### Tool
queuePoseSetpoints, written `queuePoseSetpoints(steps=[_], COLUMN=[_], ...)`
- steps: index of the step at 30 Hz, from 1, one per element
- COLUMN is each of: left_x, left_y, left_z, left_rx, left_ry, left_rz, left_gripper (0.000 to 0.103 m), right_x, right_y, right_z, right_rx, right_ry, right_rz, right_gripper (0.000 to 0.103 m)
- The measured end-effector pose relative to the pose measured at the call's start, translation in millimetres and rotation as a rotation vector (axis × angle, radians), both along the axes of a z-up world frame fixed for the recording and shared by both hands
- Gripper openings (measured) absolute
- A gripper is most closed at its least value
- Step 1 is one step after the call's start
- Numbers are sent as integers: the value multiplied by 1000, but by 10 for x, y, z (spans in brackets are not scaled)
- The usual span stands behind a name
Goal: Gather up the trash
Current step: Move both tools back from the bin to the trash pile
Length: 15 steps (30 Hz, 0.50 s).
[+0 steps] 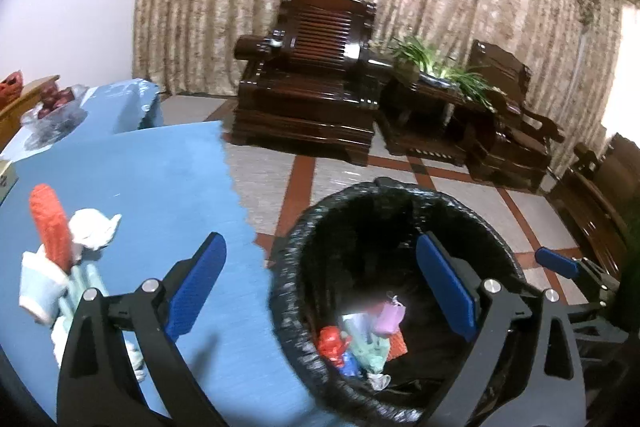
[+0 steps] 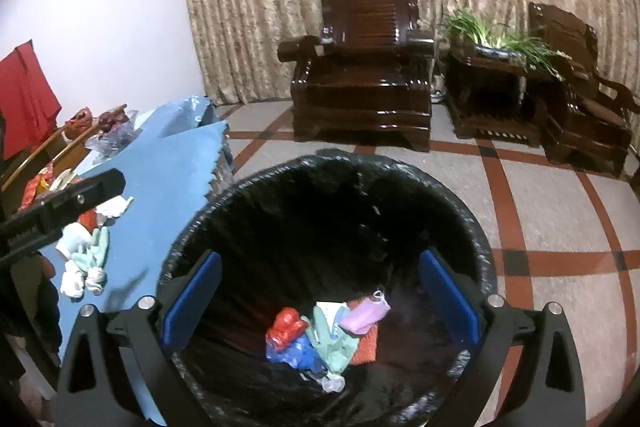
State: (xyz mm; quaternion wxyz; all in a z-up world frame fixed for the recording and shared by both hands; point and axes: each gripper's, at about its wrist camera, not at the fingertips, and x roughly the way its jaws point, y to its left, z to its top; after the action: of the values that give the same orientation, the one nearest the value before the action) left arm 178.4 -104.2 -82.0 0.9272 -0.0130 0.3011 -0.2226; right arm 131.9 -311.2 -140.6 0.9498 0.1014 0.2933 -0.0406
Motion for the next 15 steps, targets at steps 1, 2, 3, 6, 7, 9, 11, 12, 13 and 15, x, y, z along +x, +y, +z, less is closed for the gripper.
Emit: queuePoseSetpoints(steps=[1,2,3,6,7,9,11,12,13,15], left_x=[-14,-30,-42,-64,-81,-112,-137,-155,-173,-202], left_y=[53,107,164,357,444,572,721,806,859,1039], left_z=[11,23,47,91,107,125,139,145,146,149], left_rx=[-1,0,2,5,5,5,11,18,21,24], left_ry=[-2,-5,-8,-18,-21,-25,-27,-31,-35,-35], left_rz=[9,19,29,59,75,98,124,139,151,182], left_gripper=[94,94,94,94,94,94,94,94,94,94], right_x=[16,29,48,110,125,153,190,198,215,250], right_y=[47,106,151,328,373,493,602,640,688,778], right_z=[30,60,83,141,153,170,187,189,200,223], right_rx=[-2,-6,-10,-16,-17,-21,-26,-26,-25,-28], right_ry=[-6,-13,-17,-29,-31,-37,-42,-44,-48,-54], right_rz=[9,21,28,61,71,94,112,120,130,151], right_gripper=[97,97,97,97,97,97,97,97,97,97])
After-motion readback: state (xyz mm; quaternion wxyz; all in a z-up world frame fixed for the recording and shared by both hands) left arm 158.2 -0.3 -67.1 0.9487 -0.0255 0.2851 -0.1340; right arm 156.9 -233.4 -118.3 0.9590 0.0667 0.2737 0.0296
